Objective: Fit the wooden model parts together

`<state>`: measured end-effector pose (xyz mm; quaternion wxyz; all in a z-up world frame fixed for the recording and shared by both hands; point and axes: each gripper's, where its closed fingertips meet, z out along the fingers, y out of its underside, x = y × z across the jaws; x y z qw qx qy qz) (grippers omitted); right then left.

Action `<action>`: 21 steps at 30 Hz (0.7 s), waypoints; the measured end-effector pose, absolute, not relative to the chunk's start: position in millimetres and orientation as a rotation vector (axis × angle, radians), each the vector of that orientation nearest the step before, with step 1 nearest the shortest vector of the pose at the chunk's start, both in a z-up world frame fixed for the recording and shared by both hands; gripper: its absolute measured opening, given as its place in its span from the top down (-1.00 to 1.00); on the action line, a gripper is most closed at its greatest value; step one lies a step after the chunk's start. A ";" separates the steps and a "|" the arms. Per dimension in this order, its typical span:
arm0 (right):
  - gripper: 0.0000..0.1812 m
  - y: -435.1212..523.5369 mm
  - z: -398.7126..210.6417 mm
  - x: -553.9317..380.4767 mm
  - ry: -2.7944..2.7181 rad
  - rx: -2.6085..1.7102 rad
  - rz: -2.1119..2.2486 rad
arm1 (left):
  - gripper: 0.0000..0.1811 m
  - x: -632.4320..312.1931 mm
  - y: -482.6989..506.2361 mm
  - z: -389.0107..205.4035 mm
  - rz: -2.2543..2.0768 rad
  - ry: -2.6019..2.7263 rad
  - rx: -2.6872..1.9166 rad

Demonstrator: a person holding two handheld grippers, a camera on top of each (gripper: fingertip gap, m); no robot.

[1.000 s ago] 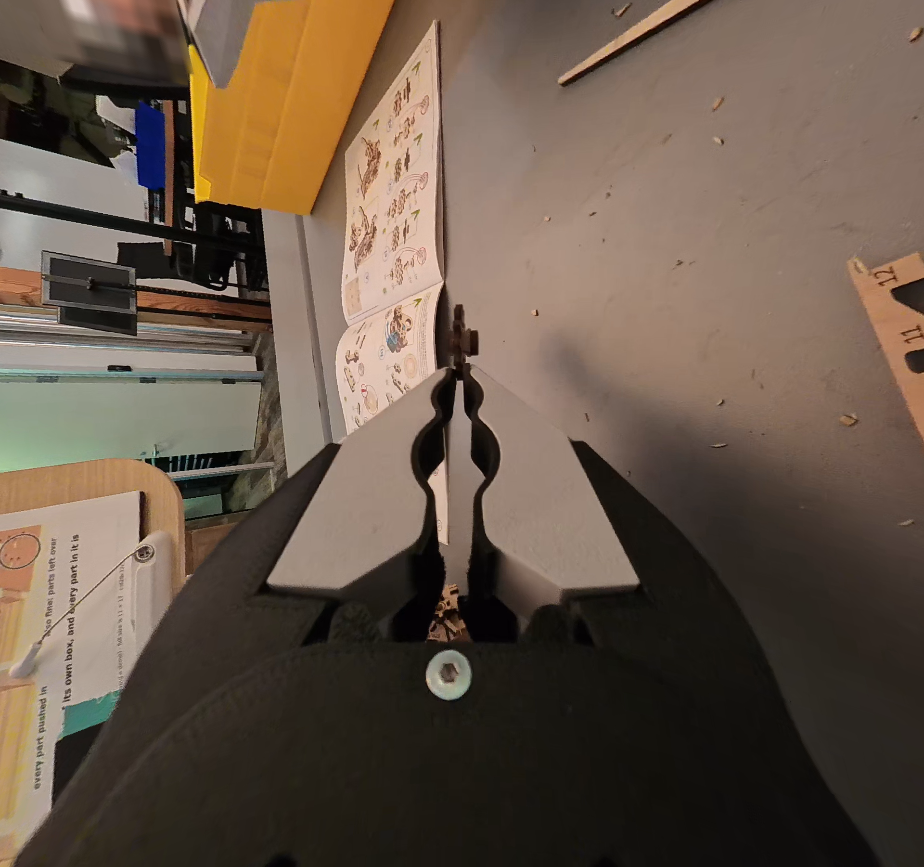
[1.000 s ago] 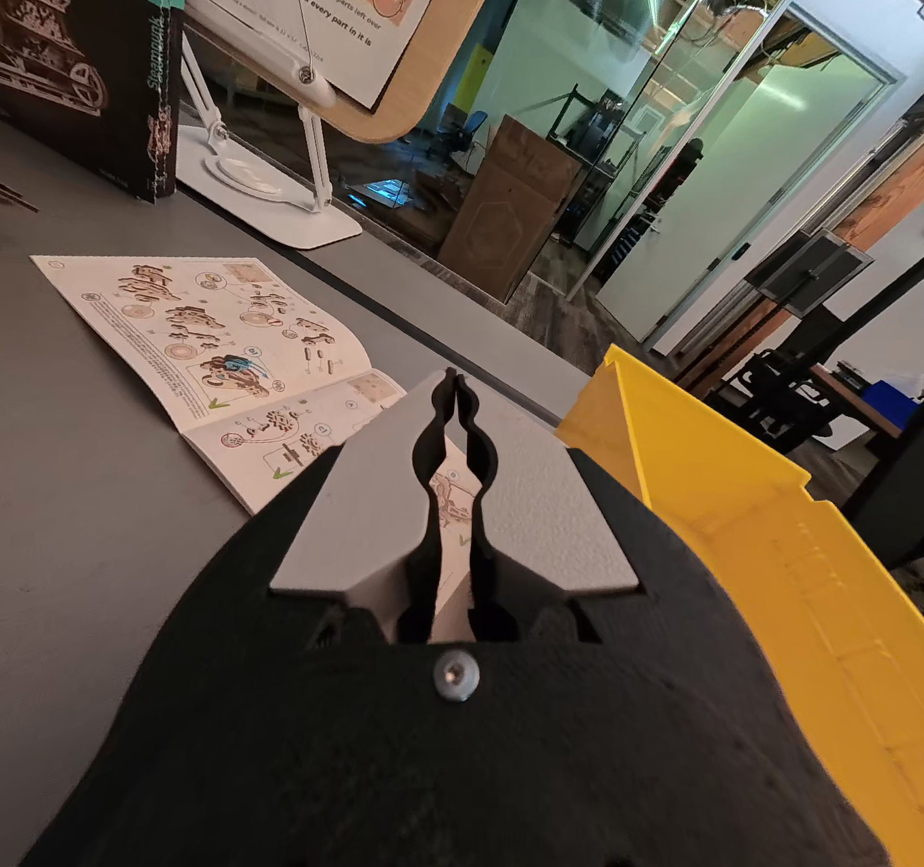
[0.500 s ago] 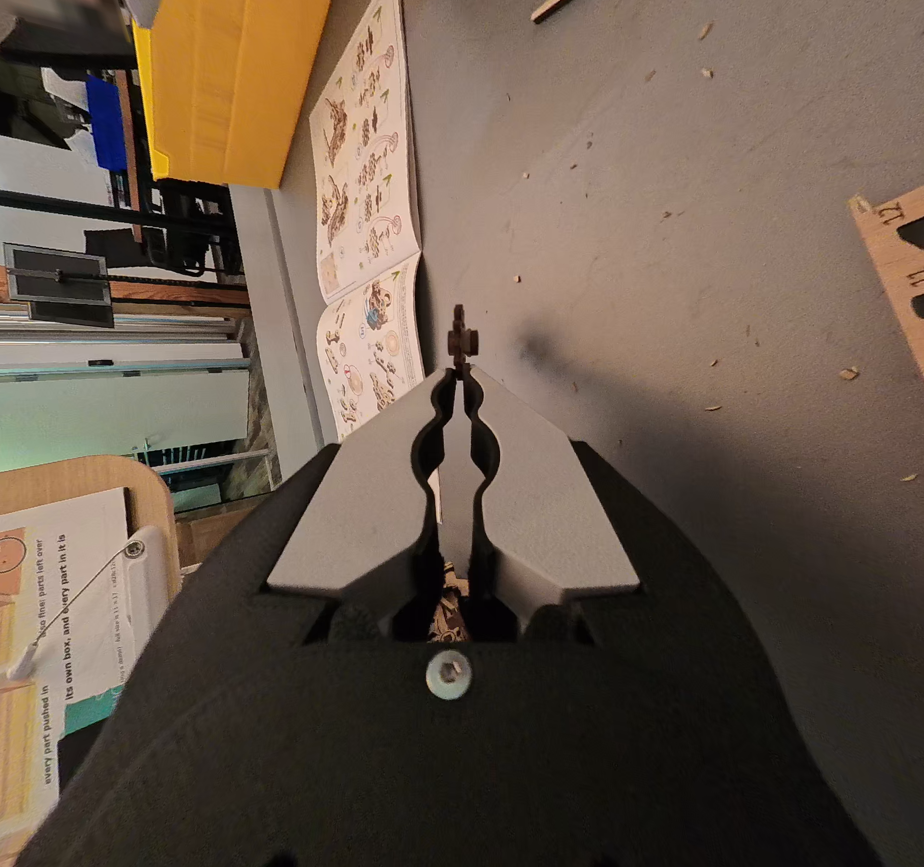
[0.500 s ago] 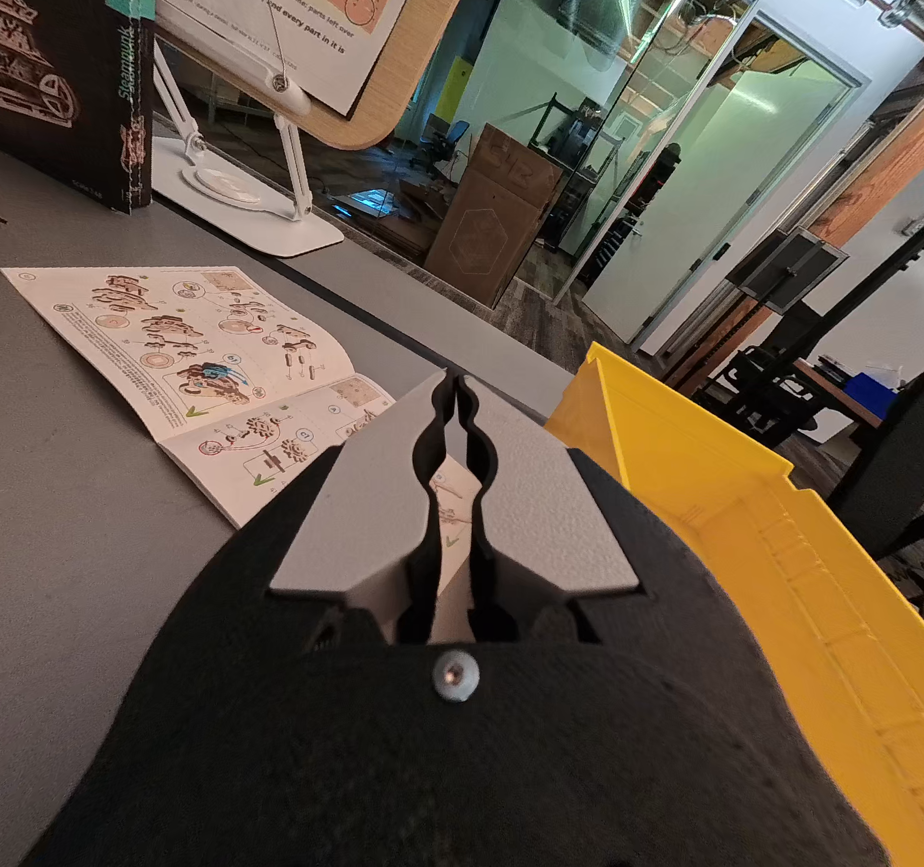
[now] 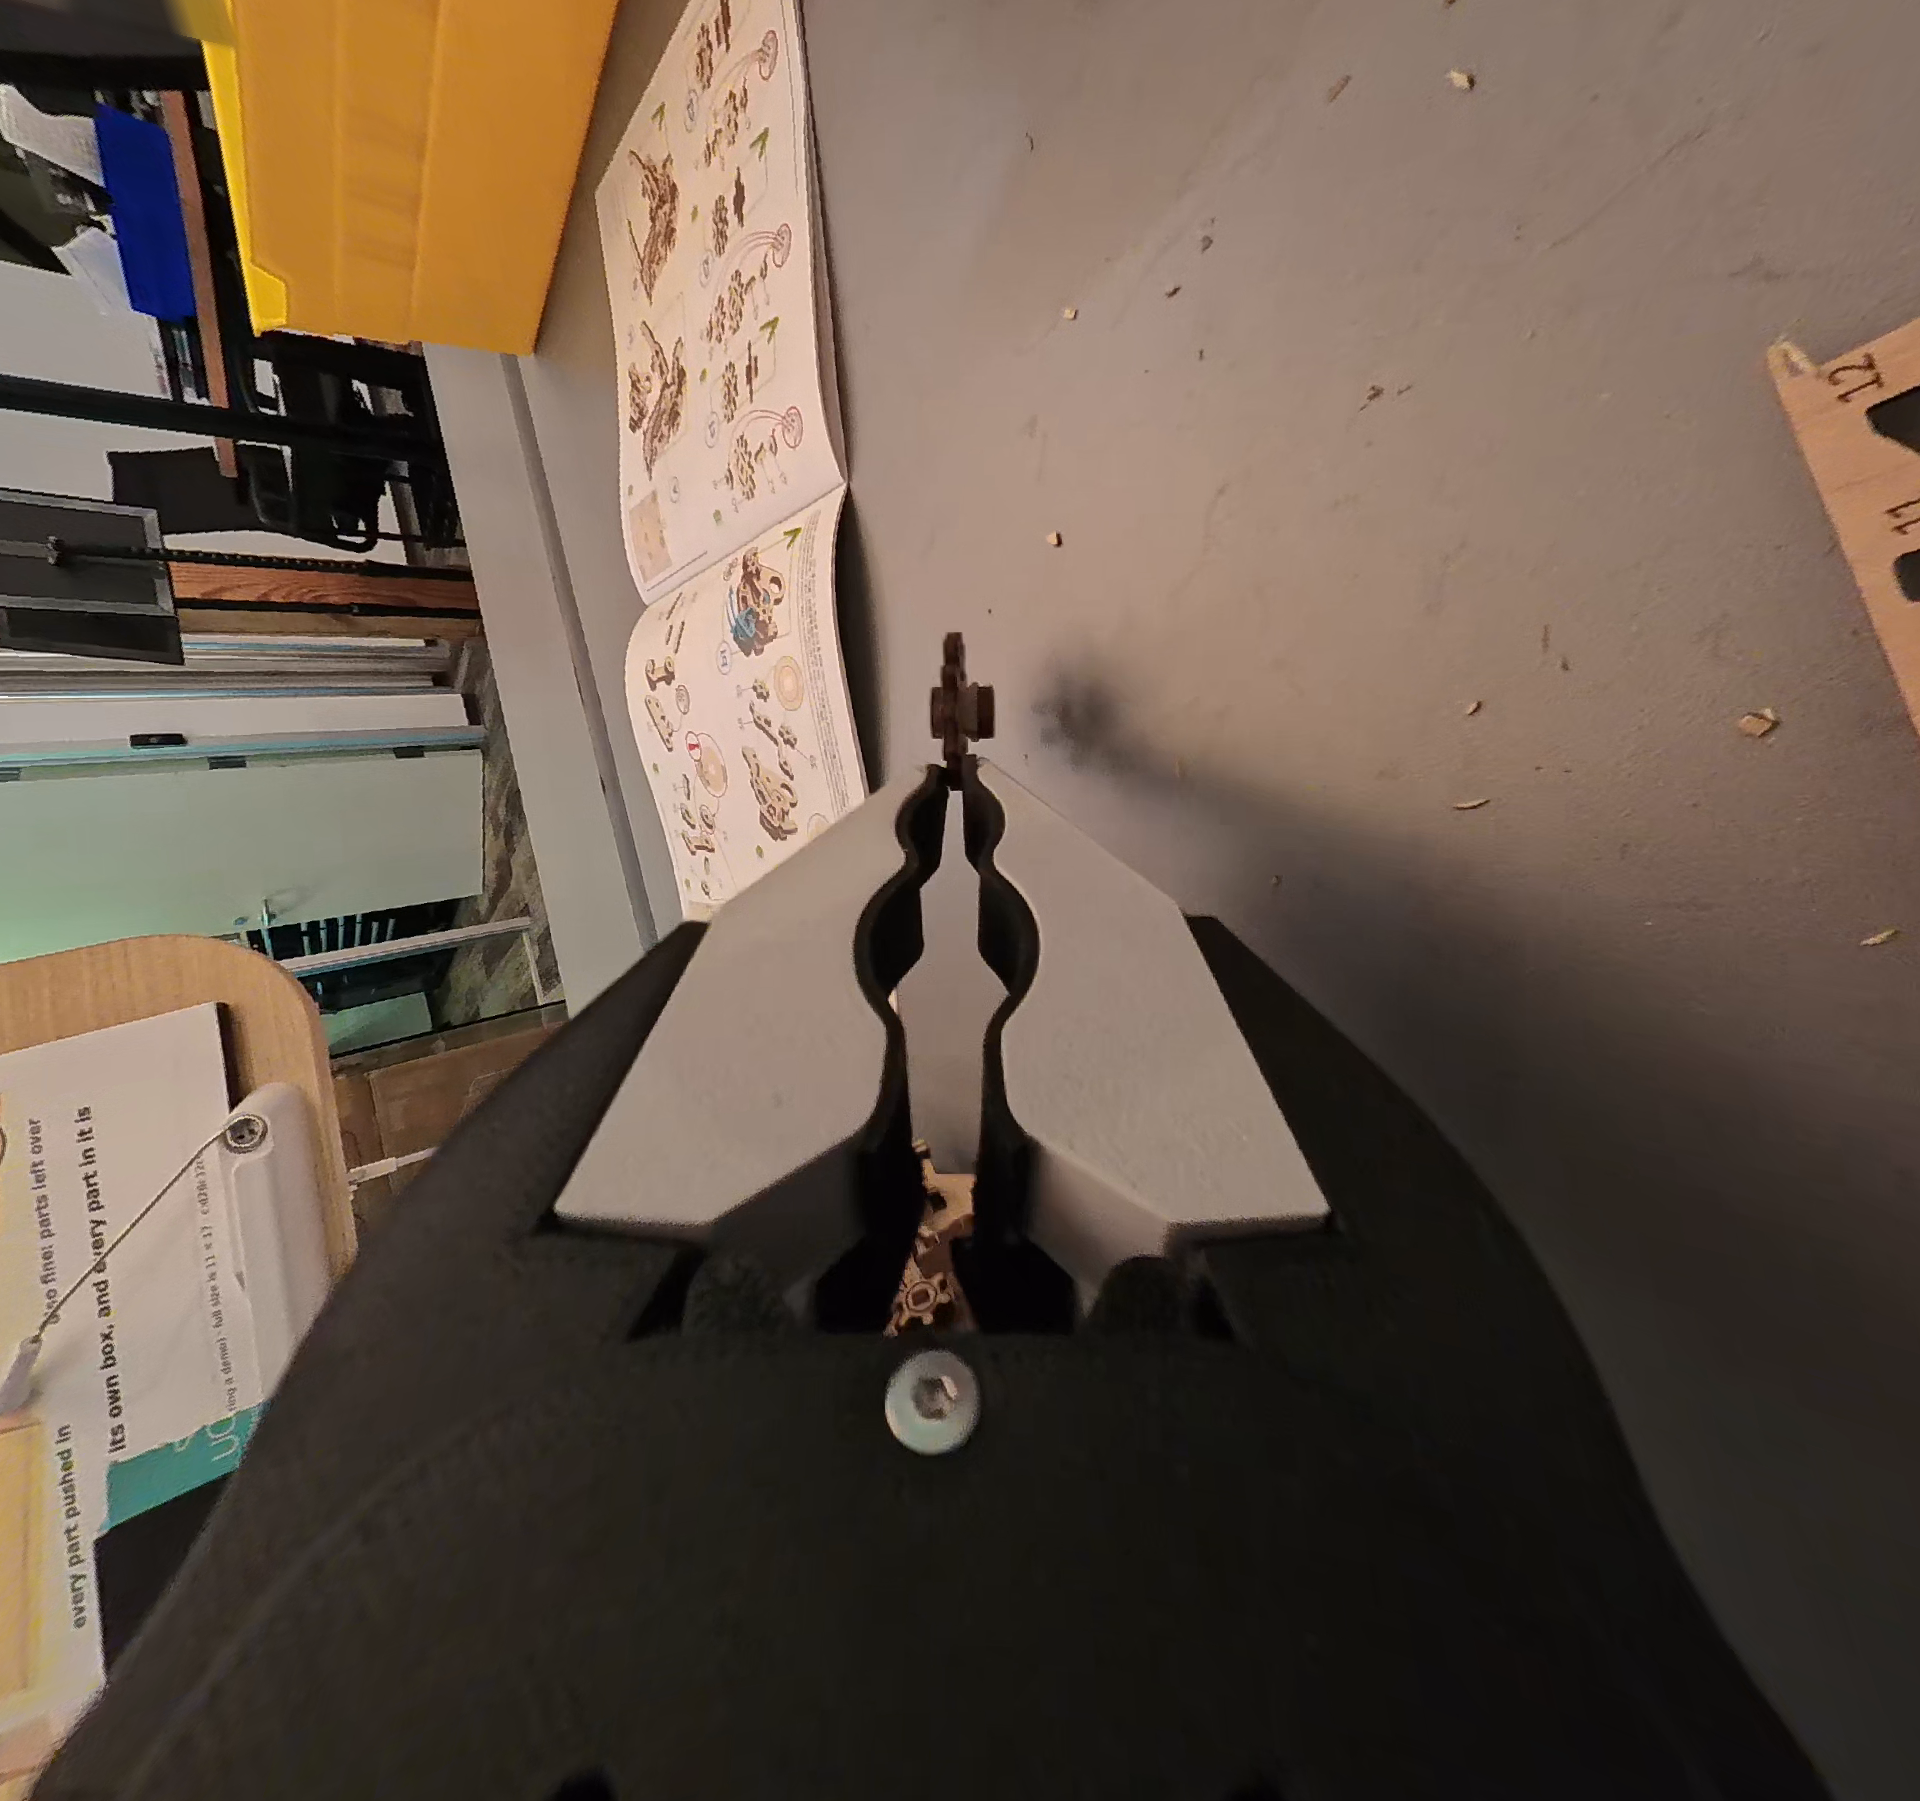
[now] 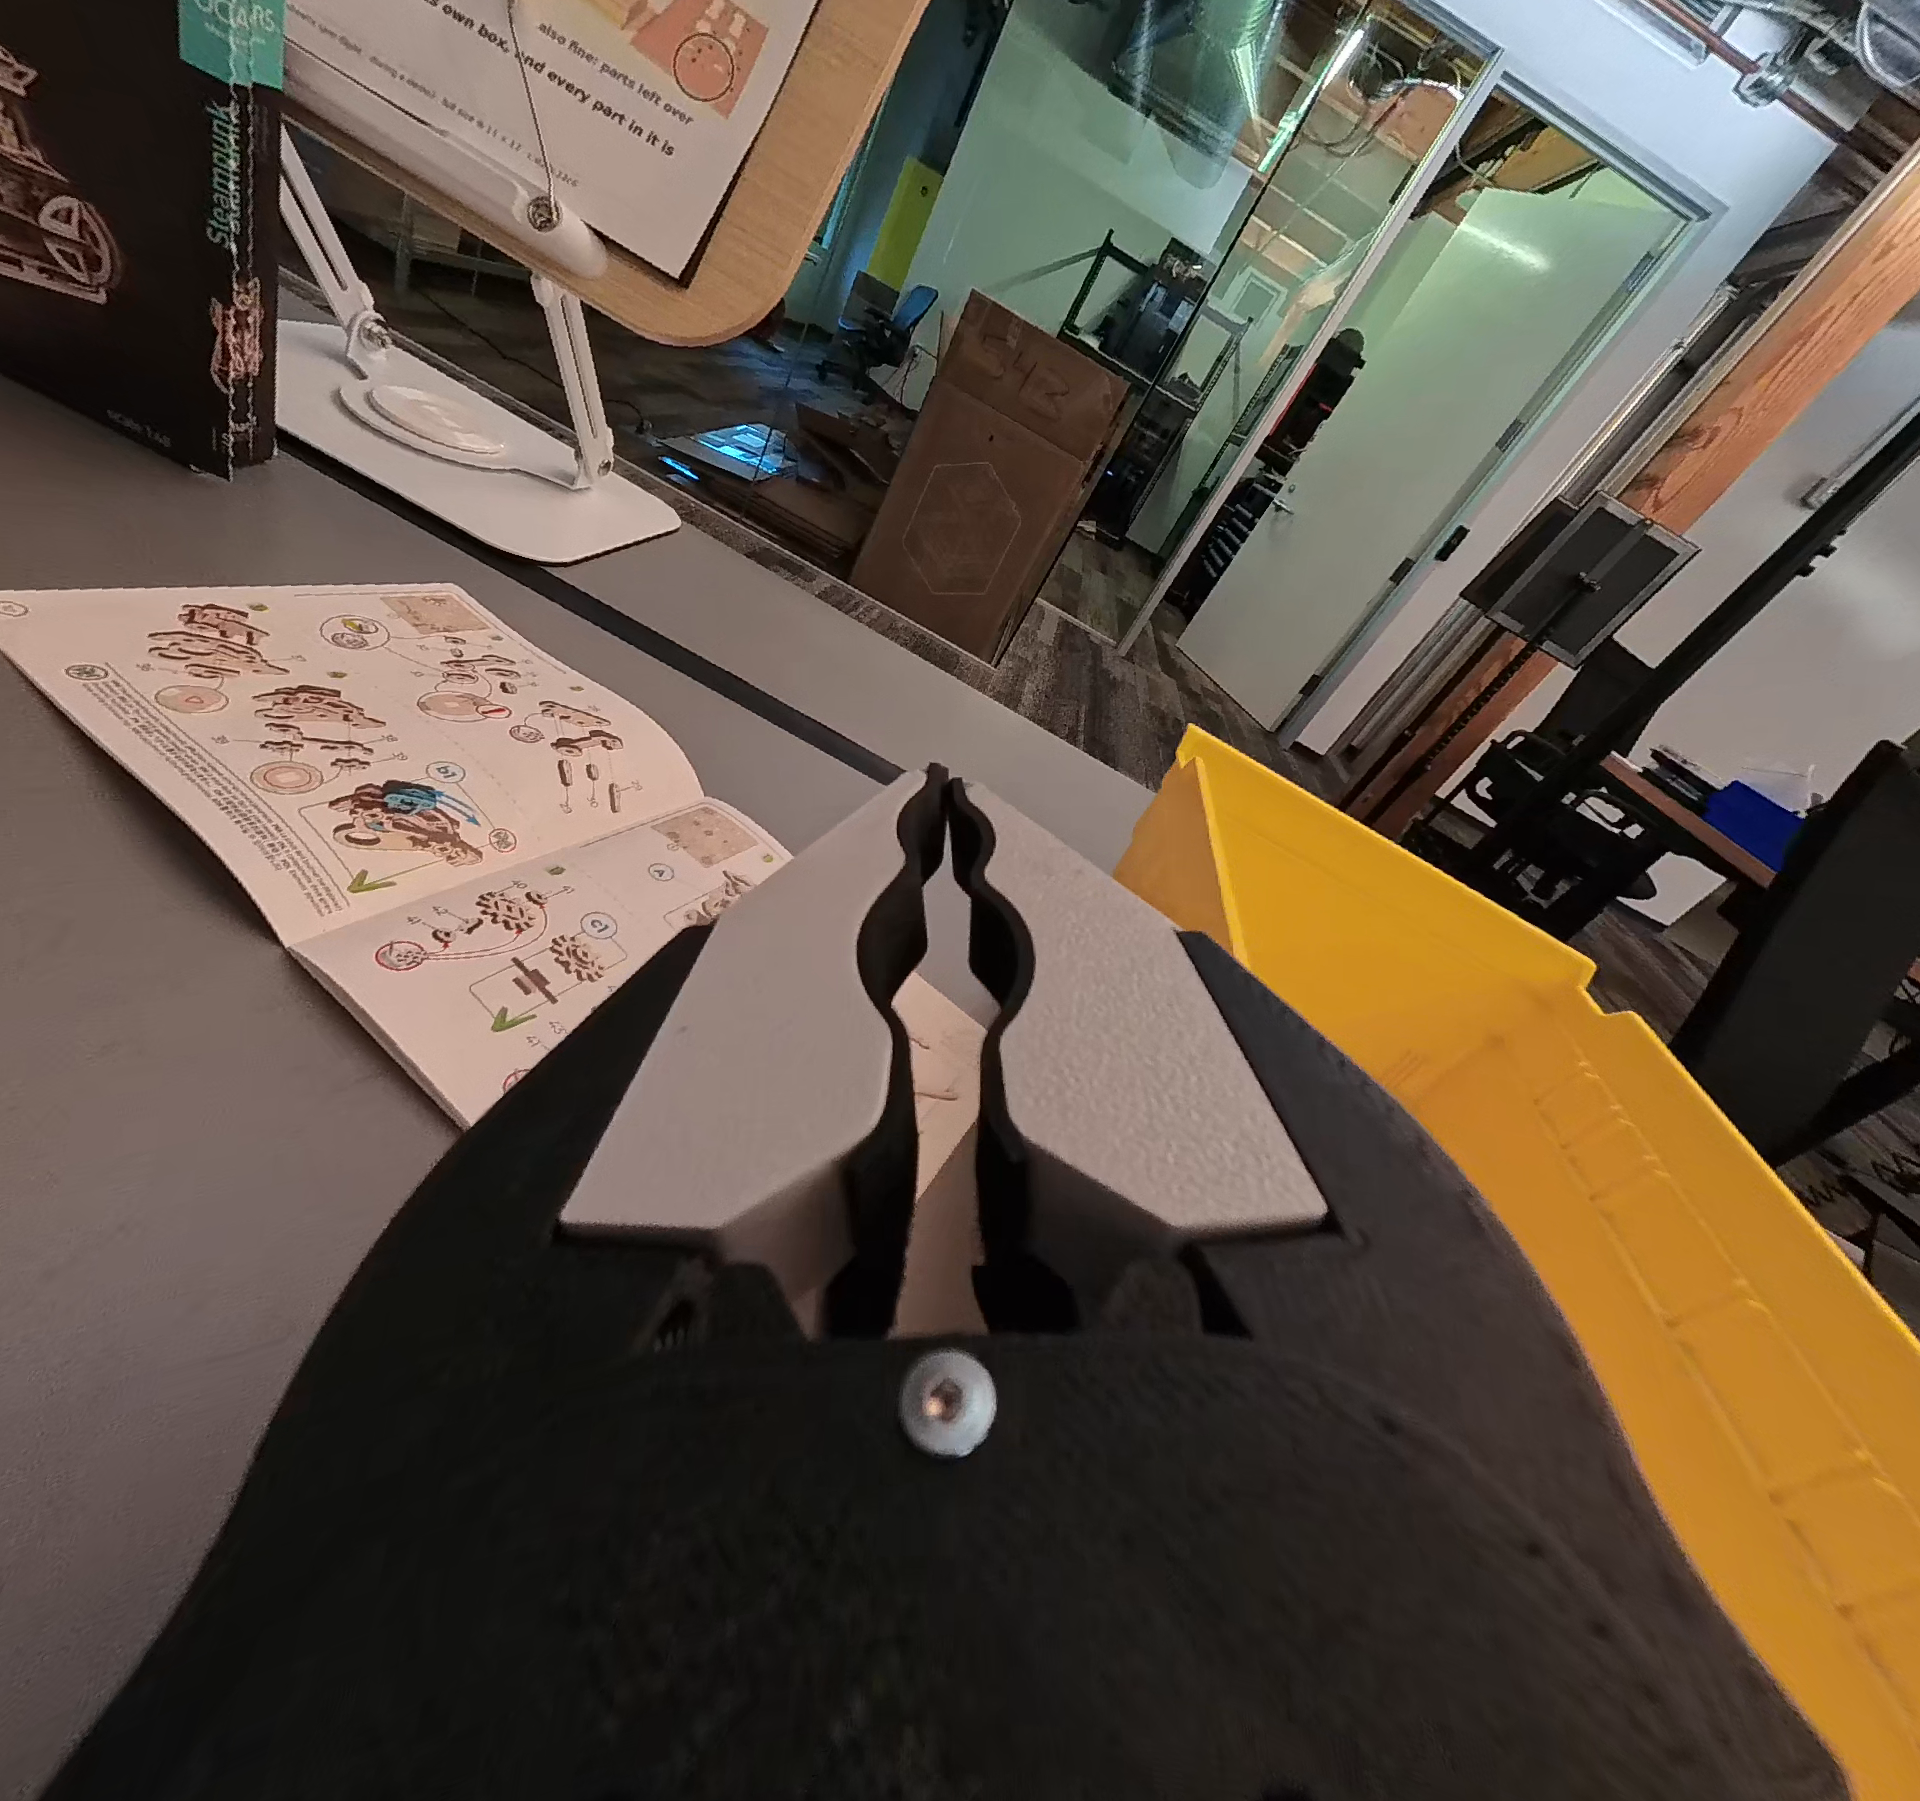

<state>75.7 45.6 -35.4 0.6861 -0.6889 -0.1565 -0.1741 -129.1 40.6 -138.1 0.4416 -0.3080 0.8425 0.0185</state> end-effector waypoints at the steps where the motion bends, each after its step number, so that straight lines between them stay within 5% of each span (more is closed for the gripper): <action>1: 1.00 45.7 -35.8 76.2 -0.353 -1.545 -0.391 | 0.99 -129.7 41.2 -138.3 0.046 2.092 -0.768; 21: 1.00 43.1 -29.8 84.0 -0.325 -1.535 -0.399 | 0.99 -145.7 55.5 -136.8 0.119 2.134 -0.816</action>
